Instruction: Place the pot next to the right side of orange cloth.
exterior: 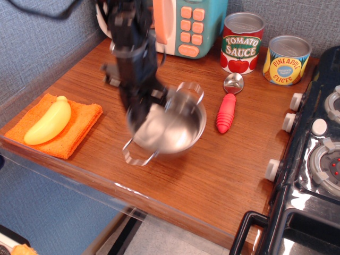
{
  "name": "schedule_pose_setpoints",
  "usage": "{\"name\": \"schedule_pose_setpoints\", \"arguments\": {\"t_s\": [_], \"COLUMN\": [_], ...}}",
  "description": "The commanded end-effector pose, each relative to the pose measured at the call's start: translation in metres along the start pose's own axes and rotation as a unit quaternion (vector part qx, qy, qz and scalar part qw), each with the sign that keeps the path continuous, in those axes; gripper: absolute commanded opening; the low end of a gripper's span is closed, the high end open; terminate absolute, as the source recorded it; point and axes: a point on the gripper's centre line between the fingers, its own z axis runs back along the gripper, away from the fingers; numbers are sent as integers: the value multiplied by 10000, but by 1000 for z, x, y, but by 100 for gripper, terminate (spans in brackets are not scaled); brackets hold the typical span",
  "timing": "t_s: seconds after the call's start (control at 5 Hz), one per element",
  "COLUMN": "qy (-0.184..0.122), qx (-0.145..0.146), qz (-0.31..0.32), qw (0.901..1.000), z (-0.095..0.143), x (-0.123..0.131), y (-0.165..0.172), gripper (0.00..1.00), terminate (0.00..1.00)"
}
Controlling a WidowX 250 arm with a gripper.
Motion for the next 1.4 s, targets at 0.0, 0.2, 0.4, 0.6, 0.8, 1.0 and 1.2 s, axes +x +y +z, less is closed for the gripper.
{"name": "schedule_pose_setpoints", "arguments": {"t_s": [0.0,0.2,0.4,0.6,0.8,1.0,1.2], "qy": [70,176,293,187,111,-210,-488], "qx": [188,116,123,96,47,214,241], "qz": [308,402,335,309,266,100,302], "qw": [9993,9990,9989,9993,9996,9995,9981], "z": [-4,-7,-7,1,10,38,58], "x": [-6,-6,-5,-6,-6,-6,-10], "y": [27,28,28,28,29,34,42], "gripper": [0,0,100,100,100,100,100], "terminate": [0,0,0,0,0,0,0]}}
